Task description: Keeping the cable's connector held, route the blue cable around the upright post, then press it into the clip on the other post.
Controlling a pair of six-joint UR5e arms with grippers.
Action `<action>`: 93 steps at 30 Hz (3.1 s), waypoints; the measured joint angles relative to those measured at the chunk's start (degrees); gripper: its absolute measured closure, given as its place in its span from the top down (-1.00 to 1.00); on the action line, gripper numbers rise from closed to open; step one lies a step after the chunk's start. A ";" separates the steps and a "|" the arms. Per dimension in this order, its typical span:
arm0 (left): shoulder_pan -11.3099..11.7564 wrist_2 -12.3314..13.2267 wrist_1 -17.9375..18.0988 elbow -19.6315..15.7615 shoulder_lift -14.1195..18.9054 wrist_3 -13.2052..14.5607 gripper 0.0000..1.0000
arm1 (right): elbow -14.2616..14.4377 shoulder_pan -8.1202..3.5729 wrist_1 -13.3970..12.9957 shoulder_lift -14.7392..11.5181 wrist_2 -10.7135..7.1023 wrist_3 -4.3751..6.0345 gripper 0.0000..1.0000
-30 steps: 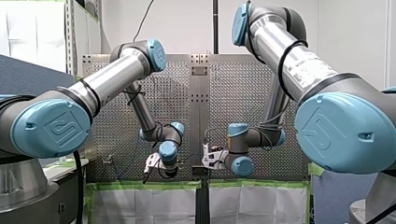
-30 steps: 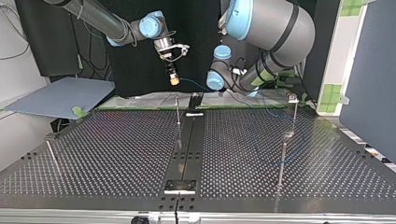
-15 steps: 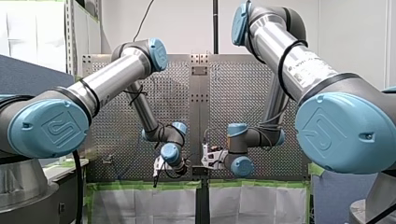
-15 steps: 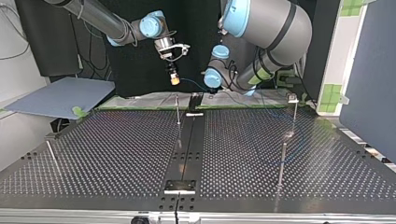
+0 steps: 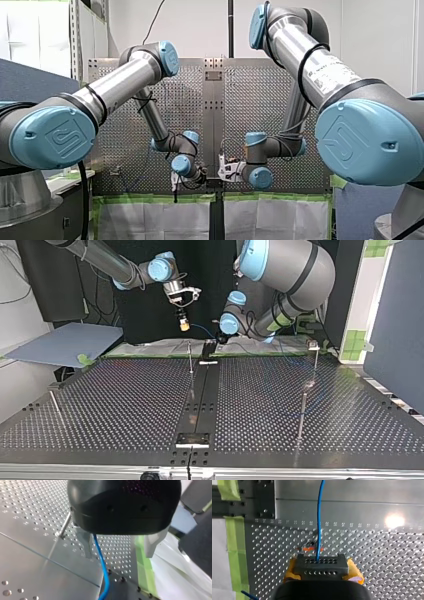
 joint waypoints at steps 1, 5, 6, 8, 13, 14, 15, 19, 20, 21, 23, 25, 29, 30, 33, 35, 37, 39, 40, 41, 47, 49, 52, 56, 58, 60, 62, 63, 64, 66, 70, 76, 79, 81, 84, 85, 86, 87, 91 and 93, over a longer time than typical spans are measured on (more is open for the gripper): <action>0.06 0.41 0.17 0.00 0.01 -0.41 1.00 | 0.00 -0.08 0.15 0.00 0.19 0.00 -1.00; 0.31 1.87 0.49 0.01 0.02 -2.28 1.00 | -0.02 -0.34 0.82 0.00 1.29 0.01 -1.00; 0.35 2.01 0.49 0.01 0.01 -2.71 1.00 | -0.02 -0.37 0.95 0.00 1.59 0.01 -1.00; 0.49 2.23 0.49 0.01 0.04 -3.69 1.00 | -0.02 -0.39 1.15 0.00 2.13 0.02 -1.00; 0.75 2.39 0.44 0.01 0.02 -6.00 1.00 | -0.03 -0.40 1.62 0.02 3.33 -0.50 -1.00; 0.80 2.39 0.43 0.01 0.01 -6.66 1.00 | -0.02 -0.41 1.78 0.04 3.77 -0.72 -1.00; 0.85 2.40 0.43 0.01 0.01 -7.14 1.00 | -0.02 -0.41 1.93 0.05 4.12 -0.85 -1.00; 1.09 2.47 0.49 0.01 0.04 -8.44 1.00 | -0.02 -0.41 2.67 0.04 5.60 -1.28 -1.00; 1.14 2.53 0.50 0.00 0.05 -8.53 1.00 | -0.03 -0.41 2.87 0.05 5.92 -1.41 -1.00; 1.20 2.64 0.50 0.00 0.04 -8.58 1.00 | -0.03 -0.41 2.98 0.05 6.10 -1.49 -1.00; 1.30 2.95 0.51 0.00 0.04 -8.51 1.00 | -0.02 -0.41 3.17 0.05 6.39 -1.62 -1.00; 1.37 3.13 0.50 0.00 0.02 -8.27 1.00 | -0.03 -0.41 3.31 0.05 6.50 -1.67 -1.00; 1.36 3.09 0.44 0.00 0.04 -7.14 1.00 | -0.02 -0.42 3.46 0.07 6.58 -1.77 -1.00; 1.34 3.03 0.41 0.00 0.04 -6.76 1.00 | -0.02 -0.41 3.49 0.07 6.59 -1.83 -1.00; 1.23 2.50 0.45 0.00 0.05 -5.39 1.00 | 0.00 -0.41 3.60 0.09 6.59 -1.99 -1.00; 1.13 1.98 0.48 0.00 0.06 -4.36 1.00 | 0.02 -0.41 3.81 0.11 6.59 -2.05 -1.00; 0.99 1.32 0.54 0.00 0.06 -3.38 1.00 | 0.02 -0.41 4.11 0.14 6.59 -2.16 -1.00; 0.85 0.60 0.64 0.00 0.07 -2.51 1.00 | 0.02 -0.41 4.54 0.15 6.65 -2.32 -1.00; 0.80 0.16 0.82 0.00 0.06 -1.91 1.00 | 0.03 -0.41 4.77 0.16 6.74 -2.44 -1.00; 0.77 -0.08 1.02 0.00 0.07 -1.46 1.00 | 0.04 -0.41 5.10 0.16 6.94 -2.66 -1.00; 0.50 -1.01 3.03 0.01 0.07 1.59 1.00 | 0.21 -0.42 6.53 0.32 8.92 -4.38 -1.00; 0.47 -1.34 3.92 0.01 0.07 2.63 1.00 | 0.22 -0.42 6.70 0.37 9.34 -4.60 -1.00; 0.42 -1.52 5.14 0.00 0.07 4.14 1.00 | 0.24 -0.42 6.86 0.41 9.77 -4.74 -1.00; 0.30 -1.67 5.76 0.01 0.07 5.98 1.00 | 0.25 -0.41 6.83 0.51 10.16 -4.81 -1.00; 0.29 -1.73 5.81 0.01 0.07 7.04 1.00 | 0.24 -0.42 6.73 0.61 10.36 -4.83 -1.00; 0.28 -1.72 5.84 0.01 0.07 8.01 1.00 | 0.22 -0.50 6.51 0.92 10.52 -4.86 -1.00; 0.27 -1.76 5.87 0.01 0.07 9.11 1.00 | 0.16 -0.71 6.05 1.58 10.54 -4.87 -1.00; 0.29 -1.77 5.87 0.00 0.07 9.59 1.00 | 0.10 -0.86 5.85 1.94 10.52 -4.87 -1.00; 0.31 -1.79 5.87 0.00 0.07 10.22 1.00 | 0.02 -1.02 5.69 2.29 10.48 -4.88 -1.00; 0.32 -1.86 5.83 0.01 0.07 11.15 1.00 | -0.20 -1.38 5.51 2.86 10.34 -4.88 -1.00; 0.35 -2.82 5.75 0.00 0.07 13.19 1.00 | -0.53 -2.02 5.57 3.25 10.23 -4.88 -1.00; 0.64 -2.65 6.22 0.00 0.07 16.20 1.00 | -0.62 -2.66 5.57 3.40 10.25 -5.09 -1.00; 0.72 -1.61 6.82 0.00 0.07 17.00 1.00 | -0.63 -2.93 5.69 3.41 10.33 -5.35 -1.00; 0.78 -0.94 7.11 -0.02 0.07 17.24 1.00 | -0.63 -3.05 5.74 3.41 10.36 -5.44 -1.00; 0.85 0.00 7.36 -0.01 0.07 17.58 1.00 | -0.64 -3.23 5.82 3.42 10.42 -5.56 -1.00; 0.85 0.23 7.40 0.00 0.07 17.67 1.00 | -0.64 -3.39 5.91 3.43 10.54 -5.71 -1.00; 0.85 0.36 7.42 0.00 0.07 17.74 1.00 | -0.64 -3.64 6.07 3.43 10.85 -6.03 -1.00; 0.89 0.52 7.43 0.00 0.07 17.86 1.00 | -0.64 -3.81 6.22 3.43 11.15 -6.35 -1.00; 1.41 1.91 7.42 -0.01 0.07 18.98 1.00 | -0.64 -4.30 6.85 3.44 12.91 -7.69 -1.00; 1.61 2.70 7.39 -0.01 0.07 19.40 1.00 | -0.65 -4.47 7.10 3.44 13.64 -8.01 -1.00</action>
